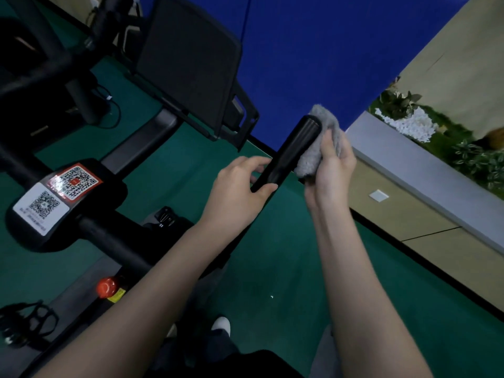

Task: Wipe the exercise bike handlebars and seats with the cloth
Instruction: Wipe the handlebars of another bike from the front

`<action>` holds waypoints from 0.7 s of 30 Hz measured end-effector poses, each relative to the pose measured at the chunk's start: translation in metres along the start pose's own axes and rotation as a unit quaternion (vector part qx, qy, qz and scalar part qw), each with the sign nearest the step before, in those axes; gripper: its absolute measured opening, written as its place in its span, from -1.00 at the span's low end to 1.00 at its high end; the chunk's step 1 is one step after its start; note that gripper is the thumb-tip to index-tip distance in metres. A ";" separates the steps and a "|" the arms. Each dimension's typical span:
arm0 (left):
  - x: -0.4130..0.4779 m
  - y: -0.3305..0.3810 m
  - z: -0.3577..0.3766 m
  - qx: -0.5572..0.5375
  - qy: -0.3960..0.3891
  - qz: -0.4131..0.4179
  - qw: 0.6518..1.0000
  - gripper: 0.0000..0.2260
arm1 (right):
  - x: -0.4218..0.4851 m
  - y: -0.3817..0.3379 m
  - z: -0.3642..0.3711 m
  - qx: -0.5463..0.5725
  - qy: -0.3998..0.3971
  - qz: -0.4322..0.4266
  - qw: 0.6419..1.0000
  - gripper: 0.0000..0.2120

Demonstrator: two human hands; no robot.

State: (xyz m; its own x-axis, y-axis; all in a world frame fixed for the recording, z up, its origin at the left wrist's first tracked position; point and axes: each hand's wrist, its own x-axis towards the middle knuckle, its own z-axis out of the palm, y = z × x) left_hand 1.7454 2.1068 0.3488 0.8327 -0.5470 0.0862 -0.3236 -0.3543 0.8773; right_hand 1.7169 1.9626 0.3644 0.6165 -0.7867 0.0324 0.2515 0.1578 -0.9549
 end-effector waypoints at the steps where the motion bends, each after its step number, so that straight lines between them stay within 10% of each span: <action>1: 0.000 0.000 0.000 -0.001 0.000 0.001 1.000 -0.65 | -0.004 0.005 -0.001 0.017 0.008 0.014 1.000 -0.84; 21: -0.008 -0.009 -0.017 0.009 -0.073 0.017 0.997 -0.66 | -0.053 0.040 -0.027 -0.064 -0.109 0.122 0.984 -0.82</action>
State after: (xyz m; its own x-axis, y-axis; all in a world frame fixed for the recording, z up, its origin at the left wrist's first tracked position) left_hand 1.7491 2.1269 0.3484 0.7471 -0.6632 0.0454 -0.3600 -0.3463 0.8663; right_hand 1.6740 1.9941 0.3165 0.7964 -0.5850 -0.1536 -0.0117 0.2390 -0.9710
